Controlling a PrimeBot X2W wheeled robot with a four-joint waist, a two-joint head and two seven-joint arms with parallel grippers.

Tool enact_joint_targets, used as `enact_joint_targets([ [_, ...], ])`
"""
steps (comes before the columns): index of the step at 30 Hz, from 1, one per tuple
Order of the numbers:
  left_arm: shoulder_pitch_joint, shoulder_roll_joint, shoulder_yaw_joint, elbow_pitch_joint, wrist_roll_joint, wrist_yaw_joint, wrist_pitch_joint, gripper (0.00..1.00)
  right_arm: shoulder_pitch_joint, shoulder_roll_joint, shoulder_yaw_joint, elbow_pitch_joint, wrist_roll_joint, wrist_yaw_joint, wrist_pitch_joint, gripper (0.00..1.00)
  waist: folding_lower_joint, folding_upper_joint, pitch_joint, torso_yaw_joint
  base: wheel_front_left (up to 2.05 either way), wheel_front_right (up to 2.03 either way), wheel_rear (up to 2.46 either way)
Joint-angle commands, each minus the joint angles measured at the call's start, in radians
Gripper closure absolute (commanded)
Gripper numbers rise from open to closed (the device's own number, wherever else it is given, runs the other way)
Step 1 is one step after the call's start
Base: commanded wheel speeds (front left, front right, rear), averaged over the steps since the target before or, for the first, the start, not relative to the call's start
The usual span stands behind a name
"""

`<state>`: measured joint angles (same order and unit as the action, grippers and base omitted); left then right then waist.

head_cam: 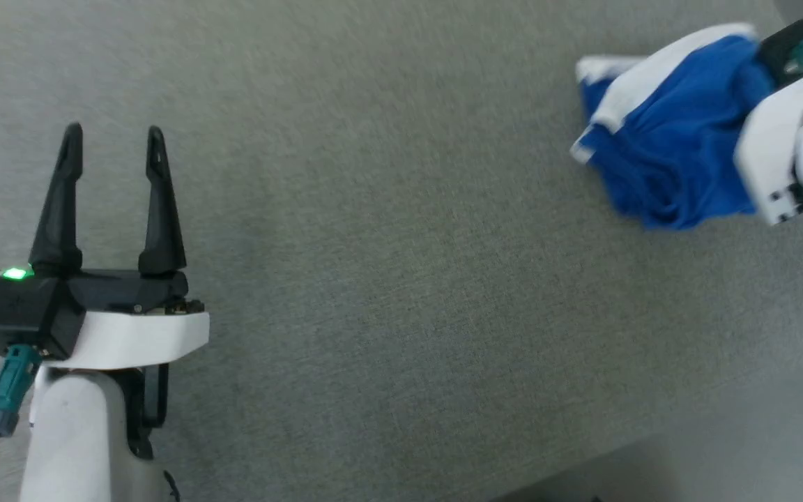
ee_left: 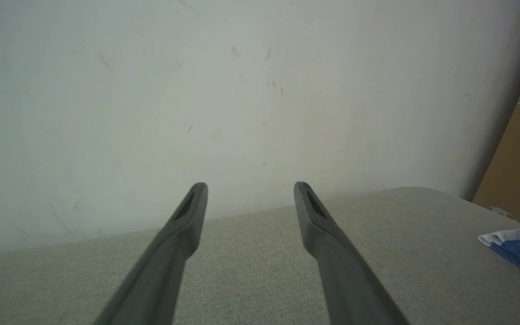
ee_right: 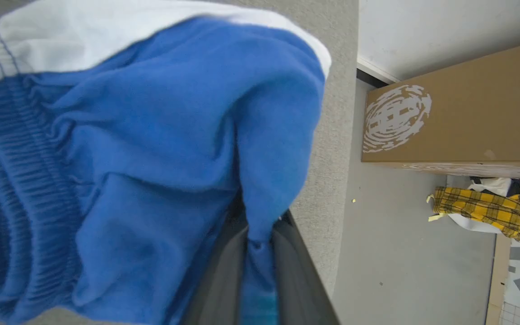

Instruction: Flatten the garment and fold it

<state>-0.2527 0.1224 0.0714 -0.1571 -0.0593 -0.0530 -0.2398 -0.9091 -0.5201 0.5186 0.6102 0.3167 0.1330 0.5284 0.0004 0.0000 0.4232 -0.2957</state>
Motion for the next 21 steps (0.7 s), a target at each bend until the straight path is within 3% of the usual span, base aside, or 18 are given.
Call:
enact_joint_targets([
  [1,-0.019,0.013,0.003,-0.022,0.012,0.003,0.013,0.0,-0.03,-0.019,-0.024,0.034,-0.018,-0.002,-0.025,1.0,-0.0004,0.0,0.165,-0.094,0.0,0.0,0.0],
  [11,-0.02,0.045,0.024,-0.091,0.022,0.019,0.062,0.0,-0.105,-0.06,-0.198,0.196,-0.078,-0.002,-0.145,1.0,-0.0004,0.0,0.243,-0.049,0.0,0.0,0.0],
  [12,-0.019,0.047,0.025,-0.093,0.021,0.02,0.062,0.0,-0.108,-0.06,-0.21,0.205,-0.088,-0.002,-0.161,0.78,-0.0004,0.0,0.244,-0.045,0.0,0.0,0.0],
  [13,-0.018,0.048,0.025,-0.094,0.021,0.021,0.062,0.0,-0.11,-0.059,-0.223,0.216,-0.093,-0.002,-0.173,0.0,-0.0004,0.0,0.244,-0.042,0.0,0.0,0.0],
  [21,0.012,0.022,0.017,-0.031,-0.004,0.031,0.026,0.0,-0.092,-0.079,-0.287,0.265,-0.102,-0.002,-0.219,0.0,-0.0004,0.0,0.137,-0.011,0.0,0.0,0.0],
])
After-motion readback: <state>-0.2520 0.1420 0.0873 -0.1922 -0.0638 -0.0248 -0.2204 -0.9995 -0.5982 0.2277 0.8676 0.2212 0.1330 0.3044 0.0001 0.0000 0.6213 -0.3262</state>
